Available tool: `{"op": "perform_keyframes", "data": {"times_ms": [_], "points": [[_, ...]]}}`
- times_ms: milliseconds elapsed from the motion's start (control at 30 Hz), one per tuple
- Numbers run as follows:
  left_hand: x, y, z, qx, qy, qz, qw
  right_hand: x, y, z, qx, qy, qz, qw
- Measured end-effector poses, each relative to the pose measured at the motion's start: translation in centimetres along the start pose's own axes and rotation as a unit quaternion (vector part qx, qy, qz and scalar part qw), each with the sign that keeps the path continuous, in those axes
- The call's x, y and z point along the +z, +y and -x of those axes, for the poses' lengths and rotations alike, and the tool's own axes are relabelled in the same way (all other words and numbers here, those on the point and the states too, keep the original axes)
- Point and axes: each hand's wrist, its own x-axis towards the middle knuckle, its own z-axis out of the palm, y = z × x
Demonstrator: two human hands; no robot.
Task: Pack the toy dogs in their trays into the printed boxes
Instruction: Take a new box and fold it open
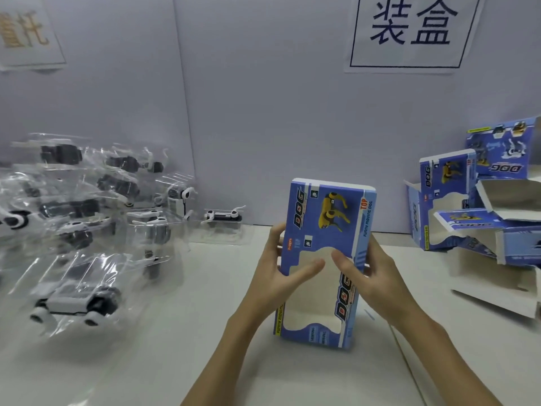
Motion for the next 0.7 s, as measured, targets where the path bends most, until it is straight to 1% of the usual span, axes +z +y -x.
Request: {"op": "perform_keyframes", "data": {"times_ms": [200, 333, 400, 467, 567, 633, 700], "points": [[0.4, 0.3, 0.0, 0.008, -0.027, -0.018, 0.999, -1.2, 0.1, -0.1, 0.003, -0.002, 0.024, 1.0], [0.1, 0.6, 0.1, 0.011, -0.057, -0.018, 0.998, -1.3, 0.1, -0.2, 0.007, -0.007, 0.026, 1.0], [-0.3, 0.8, -0.1, 0.005, -0.059, -0.015, 0.998, -1.5, 0.0, -0.3, 0.005, 0.001, 0.013, 1.0], [-0.7, 0.8, -0.4, -0.001, -0.051, -0.017, 0.999, -1.7, -0.1, -0.3, 0.008, 0.016, -0.01, 1.0], [-0.9, 1.0, -0.4, 0.018, -0.03, -0.031, 0.999, -1.1, -0.1, -0.3, 0.006, 0.025, -0.02, 0.999], [-0.5, 1.1, -0.4, 0.035, 0.004, -0.016, 0.999, -0.2, 0.3, -0.2, 0.0, 0.04, -0.023, 0.999], [-0.3, 0.7, -0.6, 0.047, 0.055, 0.005, 0.997, 0.9, 0.6, 0.0, 0.0, 0.045, -0.018, 0.999]]}}
